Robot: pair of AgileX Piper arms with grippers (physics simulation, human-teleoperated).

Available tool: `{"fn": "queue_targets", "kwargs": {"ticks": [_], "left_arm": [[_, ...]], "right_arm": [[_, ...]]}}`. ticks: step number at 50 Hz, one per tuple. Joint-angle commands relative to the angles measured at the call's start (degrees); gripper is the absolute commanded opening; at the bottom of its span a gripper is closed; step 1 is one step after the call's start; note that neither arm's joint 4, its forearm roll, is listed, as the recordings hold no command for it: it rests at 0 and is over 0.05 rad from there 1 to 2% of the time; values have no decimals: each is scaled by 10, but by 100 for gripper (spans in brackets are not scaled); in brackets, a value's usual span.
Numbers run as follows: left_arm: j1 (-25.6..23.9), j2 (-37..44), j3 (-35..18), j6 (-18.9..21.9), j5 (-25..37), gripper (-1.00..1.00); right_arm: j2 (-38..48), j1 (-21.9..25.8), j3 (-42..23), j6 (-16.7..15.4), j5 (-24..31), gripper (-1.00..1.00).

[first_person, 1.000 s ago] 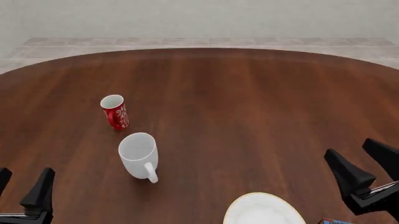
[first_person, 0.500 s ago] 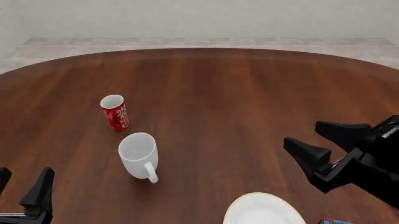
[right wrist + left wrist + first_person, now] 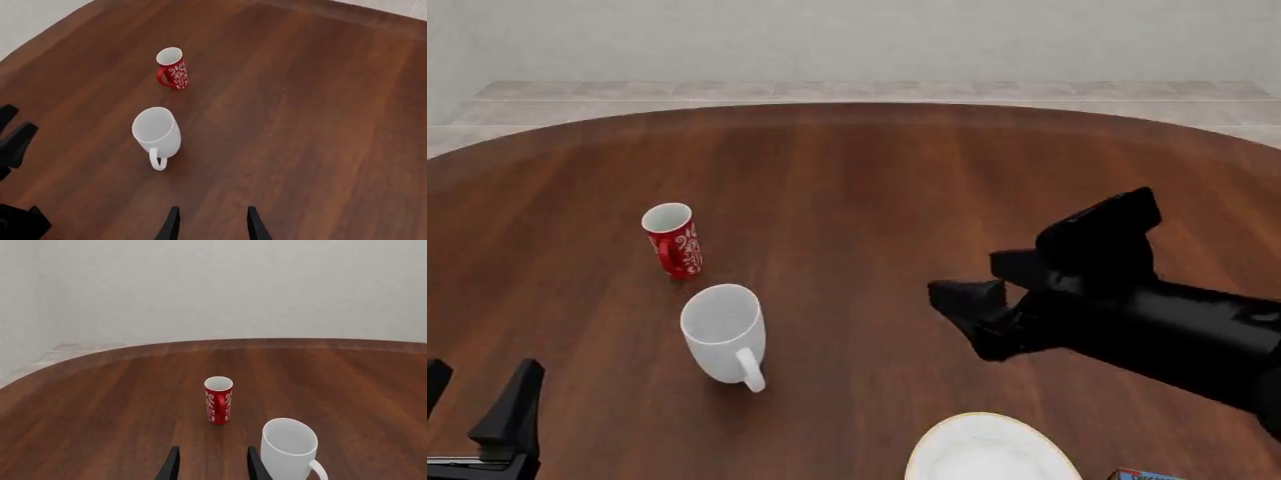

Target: Put the white mug on the plate.

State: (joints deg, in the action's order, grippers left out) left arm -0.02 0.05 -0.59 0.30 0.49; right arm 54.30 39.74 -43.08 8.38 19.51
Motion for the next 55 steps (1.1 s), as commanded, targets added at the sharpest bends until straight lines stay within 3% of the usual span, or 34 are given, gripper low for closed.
{"fn": "queue_targets", "kwargs": {"ticks": [1, 19, 55], "left_arm": [[0, 0, 0, 0, 0, 100], [0, 0, 1, 0, -1, 100], [0, 0, 1, 0, -1, 100]], "right_arm": [[73, 28, -31, 37, -1, 100], [162, 53, -32, 70, -36, 100], [290, 106, -63, 88, -95, 100]]}}
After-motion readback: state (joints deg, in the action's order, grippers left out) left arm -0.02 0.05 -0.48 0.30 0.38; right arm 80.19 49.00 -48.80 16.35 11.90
